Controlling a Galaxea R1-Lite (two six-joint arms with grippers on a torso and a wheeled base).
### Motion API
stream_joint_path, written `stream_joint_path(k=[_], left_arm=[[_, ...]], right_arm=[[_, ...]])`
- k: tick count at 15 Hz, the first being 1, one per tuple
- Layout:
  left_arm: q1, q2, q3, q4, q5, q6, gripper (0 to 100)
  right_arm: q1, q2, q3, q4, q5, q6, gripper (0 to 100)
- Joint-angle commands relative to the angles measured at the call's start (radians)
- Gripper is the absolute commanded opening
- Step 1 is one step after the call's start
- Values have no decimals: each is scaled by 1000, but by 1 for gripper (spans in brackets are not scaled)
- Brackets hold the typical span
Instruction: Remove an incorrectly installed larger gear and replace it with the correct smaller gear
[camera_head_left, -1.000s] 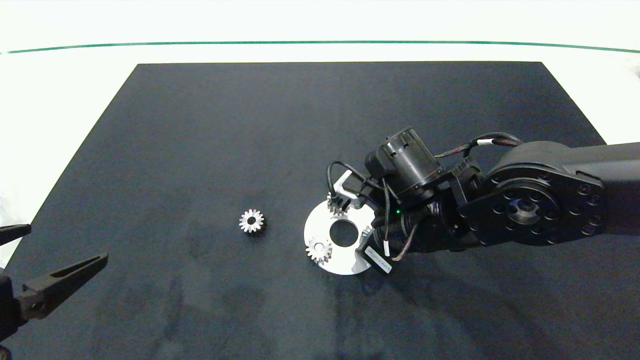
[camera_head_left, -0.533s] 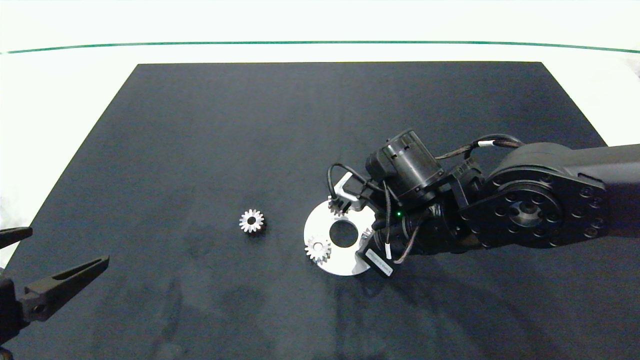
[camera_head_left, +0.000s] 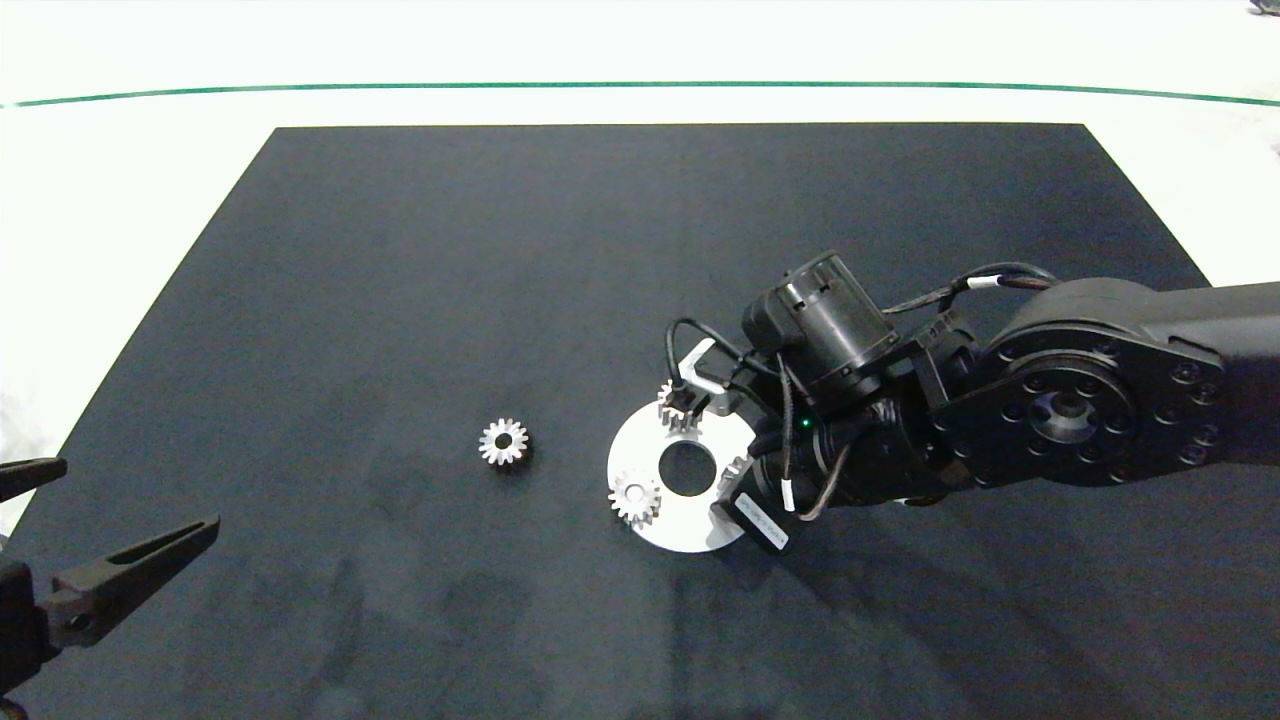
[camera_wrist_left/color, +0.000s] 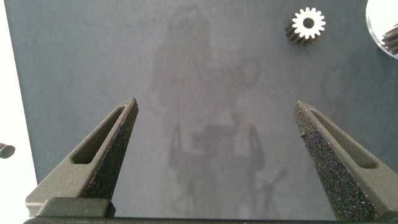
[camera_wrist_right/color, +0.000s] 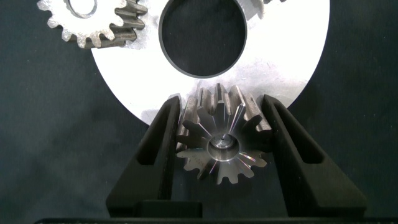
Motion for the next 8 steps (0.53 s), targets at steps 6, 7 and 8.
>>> stream_joint_path(k=[6,7,8], left_arm=[[0,3,8,0,2,5,100],[1,3,8,0,2,7,100],[0,3,8,0,2,7,100]], right_arm=[[6,-39,-28,54,3,-14,34],[7,-43,-47,73,8,-19,34],[9,-46,-70,93,12,-19,34]])
